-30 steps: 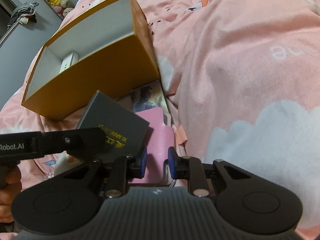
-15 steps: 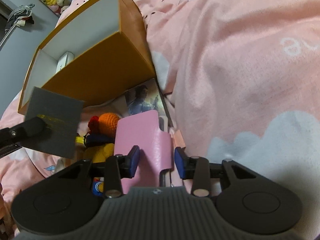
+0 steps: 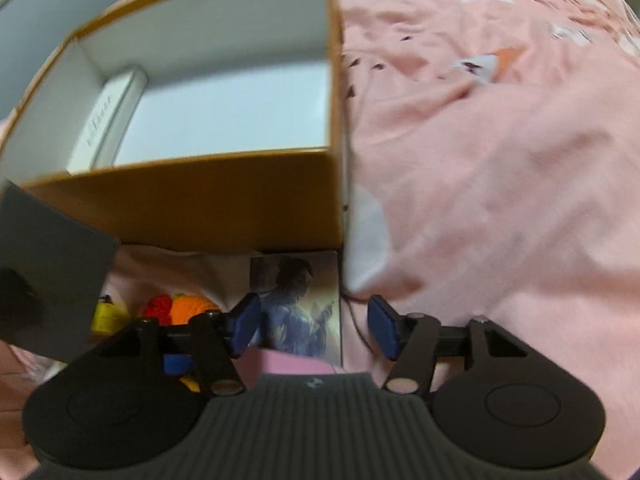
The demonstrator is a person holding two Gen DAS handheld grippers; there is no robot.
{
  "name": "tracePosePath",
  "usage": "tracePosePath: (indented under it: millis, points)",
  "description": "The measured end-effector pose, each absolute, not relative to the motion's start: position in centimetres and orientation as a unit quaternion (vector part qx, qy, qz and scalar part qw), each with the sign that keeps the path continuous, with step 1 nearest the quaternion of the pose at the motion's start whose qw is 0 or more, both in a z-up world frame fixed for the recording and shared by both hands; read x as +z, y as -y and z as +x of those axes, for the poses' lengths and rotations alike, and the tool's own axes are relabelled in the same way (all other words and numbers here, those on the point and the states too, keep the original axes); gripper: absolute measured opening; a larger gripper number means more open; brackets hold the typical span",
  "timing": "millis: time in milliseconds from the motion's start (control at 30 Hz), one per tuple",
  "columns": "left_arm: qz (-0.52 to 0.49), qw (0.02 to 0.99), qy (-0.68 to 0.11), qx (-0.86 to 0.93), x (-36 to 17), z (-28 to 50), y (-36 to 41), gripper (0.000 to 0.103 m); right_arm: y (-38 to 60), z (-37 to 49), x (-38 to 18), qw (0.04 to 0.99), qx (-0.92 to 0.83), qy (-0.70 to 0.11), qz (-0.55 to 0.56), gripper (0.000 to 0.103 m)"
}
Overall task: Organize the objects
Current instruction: 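Grasp the dark grey gift box with the left tool and lift it, then grasp the painted-woman card box with the right tool while the left tool carries the grey box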
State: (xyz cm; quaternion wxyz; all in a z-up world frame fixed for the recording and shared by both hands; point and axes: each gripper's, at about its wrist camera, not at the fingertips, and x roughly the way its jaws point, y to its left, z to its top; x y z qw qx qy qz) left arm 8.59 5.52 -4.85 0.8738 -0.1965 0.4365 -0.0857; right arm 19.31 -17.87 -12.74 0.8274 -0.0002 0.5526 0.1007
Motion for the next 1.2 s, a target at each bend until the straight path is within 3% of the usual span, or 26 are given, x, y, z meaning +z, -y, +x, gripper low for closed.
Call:
tracePosePath:
  millis: [433,933,1200]
  points:
    - [-0.204,0.874,-0.429,-0.099,-4.4,8.3,-5.9,0.037,17.1,19.2,-14.0,0.824,0.101,-0.557,0.0,0.059]
    - [-0.209,0.911,-0.34,-0.107,1.8,7.7,-7.7,0.037,19.6,13.6,-1.5,0.895,0.118,-0.429,0.024,0.059]
    - [-0.245,0.898,-0.358,-0.076,1.3,14.7,-10.6,0.037,17.3,19.0,3.4,0.889,0.201,-0.409,0.04,0.059]
